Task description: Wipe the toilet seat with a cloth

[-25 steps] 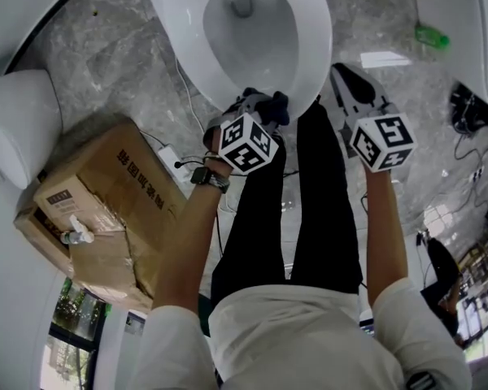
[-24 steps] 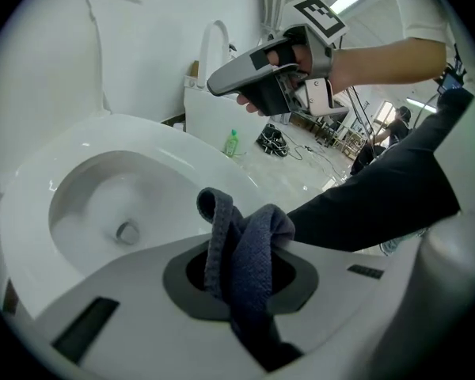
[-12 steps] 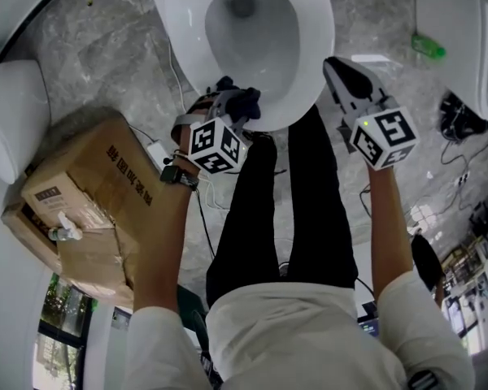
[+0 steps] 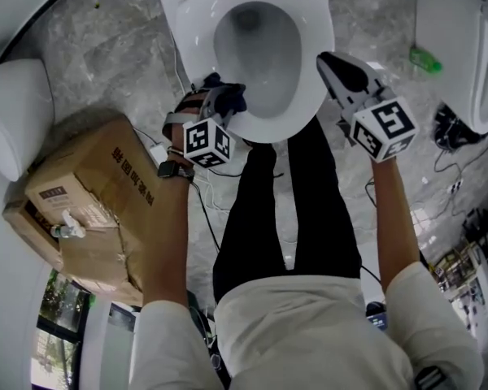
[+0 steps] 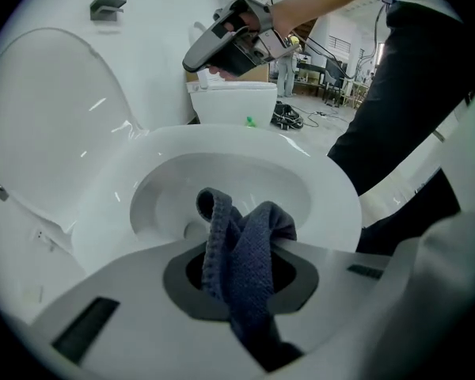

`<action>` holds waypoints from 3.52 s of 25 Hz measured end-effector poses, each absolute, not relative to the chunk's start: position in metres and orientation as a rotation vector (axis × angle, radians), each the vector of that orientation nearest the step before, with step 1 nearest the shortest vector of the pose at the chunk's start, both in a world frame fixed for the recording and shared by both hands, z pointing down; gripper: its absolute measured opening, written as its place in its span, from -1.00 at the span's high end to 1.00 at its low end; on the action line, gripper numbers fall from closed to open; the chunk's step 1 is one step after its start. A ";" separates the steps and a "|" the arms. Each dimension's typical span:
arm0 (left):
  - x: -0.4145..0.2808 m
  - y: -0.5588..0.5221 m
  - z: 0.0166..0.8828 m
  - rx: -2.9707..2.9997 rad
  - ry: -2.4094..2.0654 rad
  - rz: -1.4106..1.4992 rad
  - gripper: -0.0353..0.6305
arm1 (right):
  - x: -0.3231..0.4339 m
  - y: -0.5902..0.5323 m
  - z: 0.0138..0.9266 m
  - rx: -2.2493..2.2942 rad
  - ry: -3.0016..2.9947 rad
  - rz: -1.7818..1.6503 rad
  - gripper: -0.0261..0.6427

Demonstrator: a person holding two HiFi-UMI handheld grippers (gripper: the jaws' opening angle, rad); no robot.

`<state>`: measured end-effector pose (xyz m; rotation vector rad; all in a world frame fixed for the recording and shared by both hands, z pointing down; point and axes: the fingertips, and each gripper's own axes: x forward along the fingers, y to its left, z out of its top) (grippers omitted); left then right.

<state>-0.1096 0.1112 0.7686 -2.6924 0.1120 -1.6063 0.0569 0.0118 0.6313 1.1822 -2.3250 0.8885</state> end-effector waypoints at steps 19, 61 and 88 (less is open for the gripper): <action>-0.118 0.020 0.770 -2.585 0.160 -1.533 0.76 | 0.054 0.001 0.644 1.129 -2.302 0.934 0.78; -0.101 -0.005 0.779 -2.356 0.035 -1.479 0.76 | 0.040 -0.016 0.616 1.014 -2.364 0.903 0.78; -0.006 -0.093 0.775 -2.175 -0.047 -1.368 0.76 | 0.095 -0.029 0.617 1.153 -2.388 1.004 0.78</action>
